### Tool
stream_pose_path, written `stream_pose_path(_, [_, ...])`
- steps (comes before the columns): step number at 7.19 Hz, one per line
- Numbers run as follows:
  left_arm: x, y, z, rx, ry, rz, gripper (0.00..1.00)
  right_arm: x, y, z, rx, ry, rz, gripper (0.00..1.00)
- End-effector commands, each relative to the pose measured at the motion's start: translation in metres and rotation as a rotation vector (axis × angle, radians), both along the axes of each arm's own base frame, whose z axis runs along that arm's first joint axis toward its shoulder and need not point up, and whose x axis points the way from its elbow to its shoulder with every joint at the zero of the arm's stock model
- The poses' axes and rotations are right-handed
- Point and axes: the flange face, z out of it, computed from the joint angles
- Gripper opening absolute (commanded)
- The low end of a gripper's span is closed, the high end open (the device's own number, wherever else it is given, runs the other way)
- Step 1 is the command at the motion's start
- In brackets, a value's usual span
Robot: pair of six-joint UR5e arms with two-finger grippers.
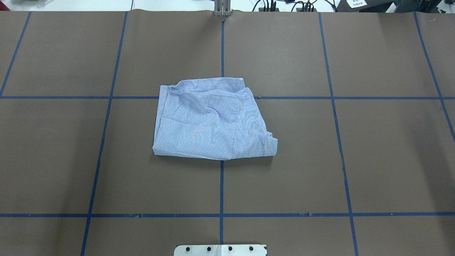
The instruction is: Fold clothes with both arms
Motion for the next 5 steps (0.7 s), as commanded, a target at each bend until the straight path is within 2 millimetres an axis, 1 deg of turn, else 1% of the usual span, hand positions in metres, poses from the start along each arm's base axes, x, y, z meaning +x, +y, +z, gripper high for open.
stream_pose_path(1, [0.0005, -0.0008, -0.0007, 0.015, 0.005, 0.001, 1.00, 0.0001, 0.0009, 0.0034, -0.006, 0.001, 0.000, 1.00])
stream_pose_path(5, [0.0006, -0.0006, -0.0048, 0.023, 0.006, 0.001, 1.00, 0.0001, 0.0034, 0.0090, -0.015, 0.001, -0.004, 1.00])
